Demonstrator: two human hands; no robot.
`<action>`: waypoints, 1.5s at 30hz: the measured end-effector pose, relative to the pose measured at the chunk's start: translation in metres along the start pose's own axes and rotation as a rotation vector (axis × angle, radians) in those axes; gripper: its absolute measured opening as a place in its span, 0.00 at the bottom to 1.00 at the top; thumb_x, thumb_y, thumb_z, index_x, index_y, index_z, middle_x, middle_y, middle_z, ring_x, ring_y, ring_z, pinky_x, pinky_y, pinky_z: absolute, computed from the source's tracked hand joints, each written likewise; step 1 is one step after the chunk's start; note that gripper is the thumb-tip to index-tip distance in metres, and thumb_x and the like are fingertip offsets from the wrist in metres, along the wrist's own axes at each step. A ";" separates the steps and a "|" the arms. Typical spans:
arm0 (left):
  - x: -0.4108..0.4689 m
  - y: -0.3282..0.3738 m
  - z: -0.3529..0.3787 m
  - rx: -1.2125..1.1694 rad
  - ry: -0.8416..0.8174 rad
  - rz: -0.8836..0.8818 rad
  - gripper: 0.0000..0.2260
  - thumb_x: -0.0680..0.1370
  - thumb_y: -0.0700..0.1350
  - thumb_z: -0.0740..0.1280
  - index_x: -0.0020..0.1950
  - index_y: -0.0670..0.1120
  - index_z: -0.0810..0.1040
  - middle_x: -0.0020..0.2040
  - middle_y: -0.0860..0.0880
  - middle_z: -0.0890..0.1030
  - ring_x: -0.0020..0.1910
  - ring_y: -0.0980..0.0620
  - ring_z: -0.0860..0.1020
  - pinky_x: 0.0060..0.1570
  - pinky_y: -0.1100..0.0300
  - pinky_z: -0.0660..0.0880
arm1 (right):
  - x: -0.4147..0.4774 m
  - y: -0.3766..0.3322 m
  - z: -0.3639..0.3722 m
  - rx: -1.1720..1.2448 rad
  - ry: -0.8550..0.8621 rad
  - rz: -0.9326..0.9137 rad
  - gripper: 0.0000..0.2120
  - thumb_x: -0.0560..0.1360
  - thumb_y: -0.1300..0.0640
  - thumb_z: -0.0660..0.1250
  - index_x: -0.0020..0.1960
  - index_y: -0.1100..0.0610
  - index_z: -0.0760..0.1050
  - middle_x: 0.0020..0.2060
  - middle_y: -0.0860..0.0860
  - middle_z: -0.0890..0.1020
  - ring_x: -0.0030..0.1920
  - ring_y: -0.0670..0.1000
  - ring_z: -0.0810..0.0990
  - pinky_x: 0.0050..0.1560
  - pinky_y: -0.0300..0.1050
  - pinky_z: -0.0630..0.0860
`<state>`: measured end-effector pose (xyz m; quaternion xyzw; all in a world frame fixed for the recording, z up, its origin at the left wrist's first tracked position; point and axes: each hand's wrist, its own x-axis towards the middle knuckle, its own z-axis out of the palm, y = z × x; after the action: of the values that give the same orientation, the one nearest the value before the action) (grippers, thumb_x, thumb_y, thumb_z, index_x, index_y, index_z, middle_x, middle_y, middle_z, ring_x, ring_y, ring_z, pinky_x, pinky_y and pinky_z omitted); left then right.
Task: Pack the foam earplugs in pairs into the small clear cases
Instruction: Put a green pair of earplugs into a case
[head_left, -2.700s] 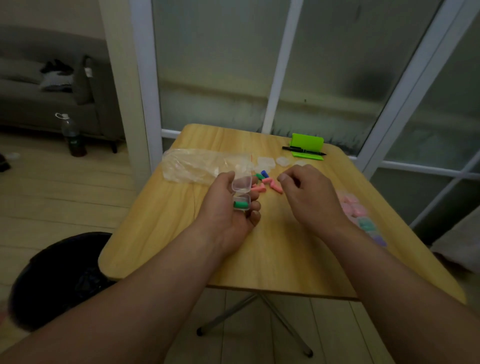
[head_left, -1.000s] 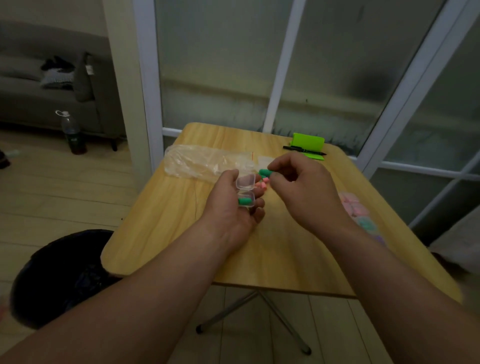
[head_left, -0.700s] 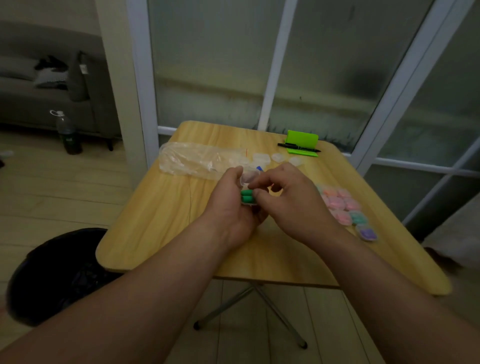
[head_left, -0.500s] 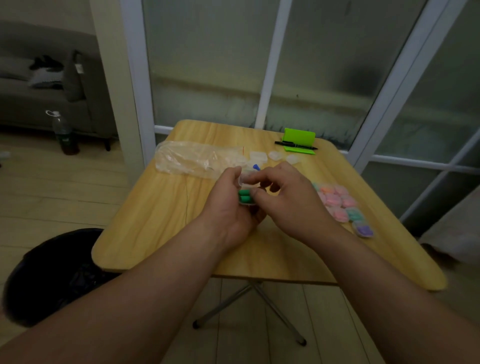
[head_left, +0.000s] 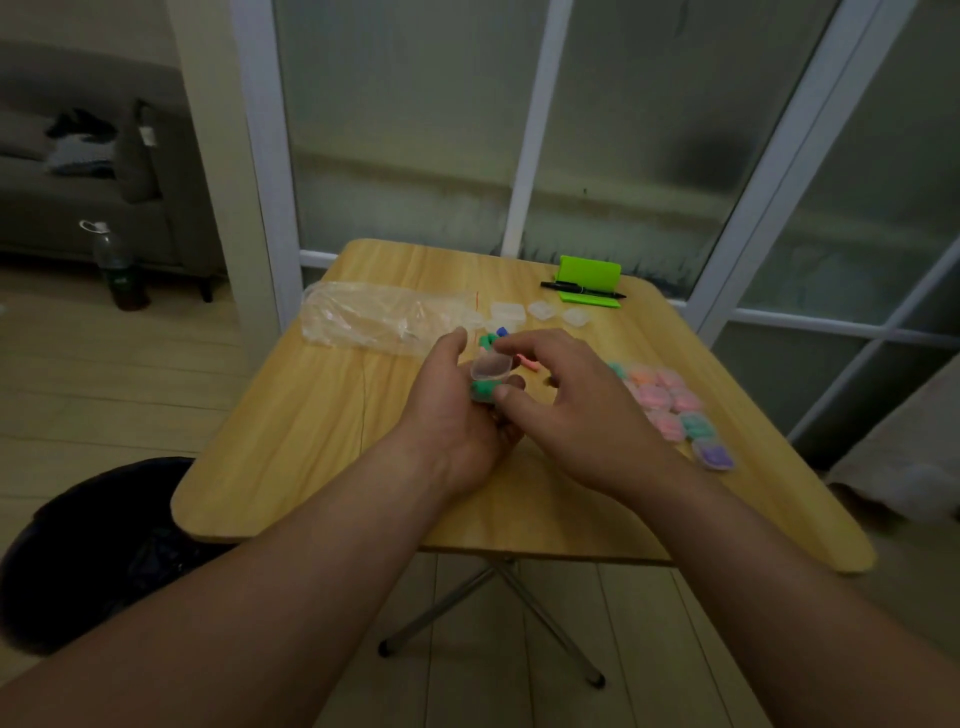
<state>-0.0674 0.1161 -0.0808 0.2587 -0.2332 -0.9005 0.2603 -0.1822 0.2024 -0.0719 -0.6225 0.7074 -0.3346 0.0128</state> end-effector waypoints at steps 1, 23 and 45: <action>-0.001 0.002 0.000 -0.005 0.001 -0.006 0.28 0.83 0.63 0.58 0.69 0.42 0.80 0.41 0.45 0.78 0.40 0.51 0.75 0.44 0.56 0.75 | -0.003 -0.001 0.000 0.002 -0.006 -0.012 0.21 0.79 0.50 0.71 0.71 0.46 0.76 0.64 0.40 0.77 0.66 0.42 0.73 0.65 0.43 0.74; -0.016 -0.020 0.006 0.381 -0.121 0.023 0.12 0.85 0.38 0.63 0.67 0.37 0.77 0.64 0.35 0.82 0.55 0.45 0.84 0.57 0.51 0.81 | -0.027 0.007 -0.020 -0.051 -0.057 -0.017 0.31 0.76 0.53 0.74 0.76 0.45 0.67 0.63 0.42 0.76 0.64 0.47 0.77 0.61 0.53 0.81; -0.008 -0.042 0.039 0.642 -0.006 0.174 0.04 0.85 0.41 0.64 0.56 0.44 0.77 0.57 0.40 0.85 0.52 0.44 0.86 0.55 0.46 0.84 | -0.065 0.066 -0.089 -0.345 0.022 0.193 0.18 0.78 0.47 0.74 0.66 0.46 0.78 0.61 0.44 0.79 0.62 0.45 0.75 0.62 0.47 0.77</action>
<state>-0.0991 0.1639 -0.0716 0.3038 -0.5273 -0.7561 0.2408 -0.2638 0.3010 -0.0606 -0.5413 0.8106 -0.2124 -0.0698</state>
